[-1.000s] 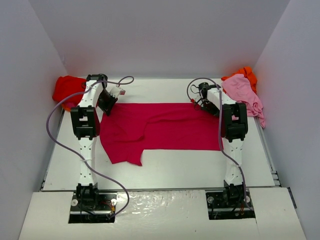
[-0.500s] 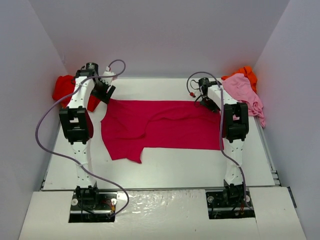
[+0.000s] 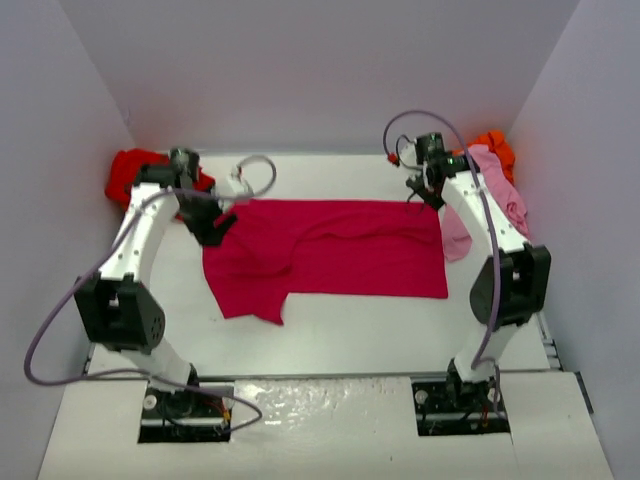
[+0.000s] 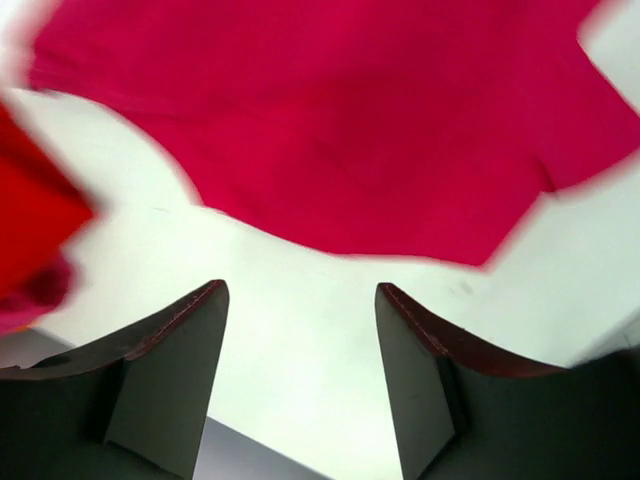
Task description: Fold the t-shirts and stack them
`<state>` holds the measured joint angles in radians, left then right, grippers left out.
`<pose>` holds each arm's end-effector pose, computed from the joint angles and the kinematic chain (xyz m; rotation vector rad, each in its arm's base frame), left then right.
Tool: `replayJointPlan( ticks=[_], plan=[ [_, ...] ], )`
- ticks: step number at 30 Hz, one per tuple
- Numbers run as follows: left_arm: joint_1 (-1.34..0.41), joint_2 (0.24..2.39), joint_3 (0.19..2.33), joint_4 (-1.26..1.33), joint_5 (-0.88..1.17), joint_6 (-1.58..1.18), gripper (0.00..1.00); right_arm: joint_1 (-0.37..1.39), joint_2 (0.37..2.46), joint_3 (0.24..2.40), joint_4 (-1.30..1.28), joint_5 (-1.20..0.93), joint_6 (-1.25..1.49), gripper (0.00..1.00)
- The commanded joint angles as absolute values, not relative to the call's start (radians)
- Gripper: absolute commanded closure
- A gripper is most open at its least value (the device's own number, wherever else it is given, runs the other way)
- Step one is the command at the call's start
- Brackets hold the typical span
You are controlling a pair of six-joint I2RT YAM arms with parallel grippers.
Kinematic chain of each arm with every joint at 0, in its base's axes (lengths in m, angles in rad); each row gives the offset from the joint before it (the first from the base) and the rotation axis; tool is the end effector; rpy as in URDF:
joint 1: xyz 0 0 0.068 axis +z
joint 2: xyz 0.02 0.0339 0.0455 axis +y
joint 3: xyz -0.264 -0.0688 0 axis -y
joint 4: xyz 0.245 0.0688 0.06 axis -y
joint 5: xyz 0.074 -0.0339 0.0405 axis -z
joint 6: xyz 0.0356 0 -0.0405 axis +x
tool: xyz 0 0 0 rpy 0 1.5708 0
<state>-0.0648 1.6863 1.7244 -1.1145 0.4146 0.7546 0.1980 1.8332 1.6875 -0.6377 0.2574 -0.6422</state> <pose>0.3419 -0.0366 0.3512 1.1299 2.2651 -0.2847 0.4101 0.0730 0.3157 -0.8532 2.2234 -0.5178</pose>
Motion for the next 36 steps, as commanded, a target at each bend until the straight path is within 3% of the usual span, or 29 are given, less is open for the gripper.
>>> replayJointPlan(
  ticks=[1,5,10,17,36],
  plan=[
    [-0.171,1.48,1.379,-1.173,0.282,0.931,0.43,0.193,1.692,1.544,-0.622,0.224,-0.633,0.71],
    [-0.279,1.33,1.163,-1.122,0.242,0.925,0.43,0.188,1.644,1.484,-0.606,0.21,-0.606,0.71],
    [-0.308,1.295,1.098,-1.144,0.264,0.924,0.41,0.187,1.62,1.457,-0.603,0.207,-0.577,0.71],
    [-0.346,1.366,1.027,-1.074,0.234,0.906,0.36,0.187,1.57,1.407,-0.603,0.202,-0.548,0.7],
    [-0.385,1.639,1.053,-0.87,0.274,0.799,0.36,0.187,1.537,1.337,-0.594,0.2,-0.553,0.68]
  ],
)
